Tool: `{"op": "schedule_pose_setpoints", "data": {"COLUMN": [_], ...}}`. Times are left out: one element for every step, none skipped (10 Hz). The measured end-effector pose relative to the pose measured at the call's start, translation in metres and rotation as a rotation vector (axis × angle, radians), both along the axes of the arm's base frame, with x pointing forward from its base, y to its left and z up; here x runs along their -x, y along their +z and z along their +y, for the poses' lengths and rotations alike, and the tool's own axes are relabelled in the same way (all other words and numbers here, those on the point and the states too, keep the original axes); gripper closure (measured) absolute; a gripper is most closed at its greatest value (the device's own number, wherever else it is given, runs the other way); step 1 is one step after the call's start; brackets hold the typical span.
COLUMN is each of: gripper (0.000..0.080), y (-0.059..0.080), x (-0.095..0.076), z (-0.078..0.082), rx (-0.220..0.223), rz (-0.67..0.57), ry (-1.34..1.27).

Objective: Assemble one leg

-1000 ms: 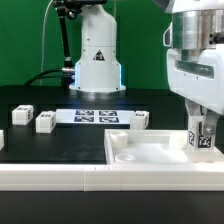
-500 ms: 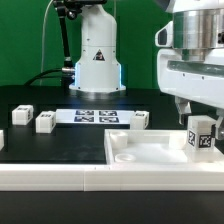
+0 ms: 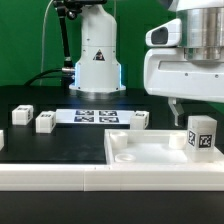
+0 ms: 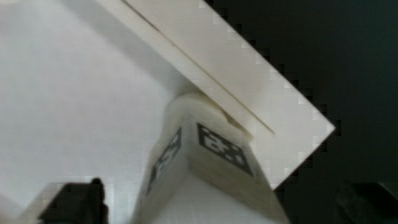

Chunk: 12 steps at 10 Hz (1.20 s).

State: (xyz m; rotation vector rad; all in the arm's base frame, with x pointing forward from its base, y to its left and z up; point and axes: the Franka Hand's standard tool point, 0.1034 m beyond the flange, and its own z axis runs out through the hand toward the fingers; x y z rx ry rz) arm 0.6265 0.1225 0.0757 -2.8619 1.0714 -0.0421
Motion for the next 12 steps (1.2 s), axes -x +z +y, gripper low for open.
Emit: {"op": "schedule_pose_setpoints", "data": {"gripper": [0.0150,0.0150,0.0150,0.0150,0.0150,0.0150,0.0150,0.0150,0.0197,0.0197,0.0372,0.0372], "y": [0.0008,0.0030,0.0044,0.0042,0.0039,0.0032,0.0031,0.0031,0.0030,0.0030,0.0030,0.0030], "x": [-0.0007,-0.0017,-0.0033,-0.0031,-0.0028,-0.0024,-0.0028,-0.0029,-0.0030,-0.0030,-0.0030,-0.0030], "z": [-0.0007,-0.0014,-0.0008,-0.0006,-0.0006,-0.0017,-0.0034,-0.0043,-0.0046,-0.0046,-0.0048,-0.0050], "rx": [0.007,0.016,0.022,0.025,0.030,0.034,0.039,0.044,0.045,0.045,0.045,0.045], "rz": [-0.006,-0.006,-0.015,-0.020,-0.025,-0.029,-0.034,-0.037,-0.037,-0.037,-0.037,-0.037], "ry": [0.108,0.241,0.338,0.416,0.493,0.569,0.630,0.689,0.694,0.692,0.691,0.691]}}
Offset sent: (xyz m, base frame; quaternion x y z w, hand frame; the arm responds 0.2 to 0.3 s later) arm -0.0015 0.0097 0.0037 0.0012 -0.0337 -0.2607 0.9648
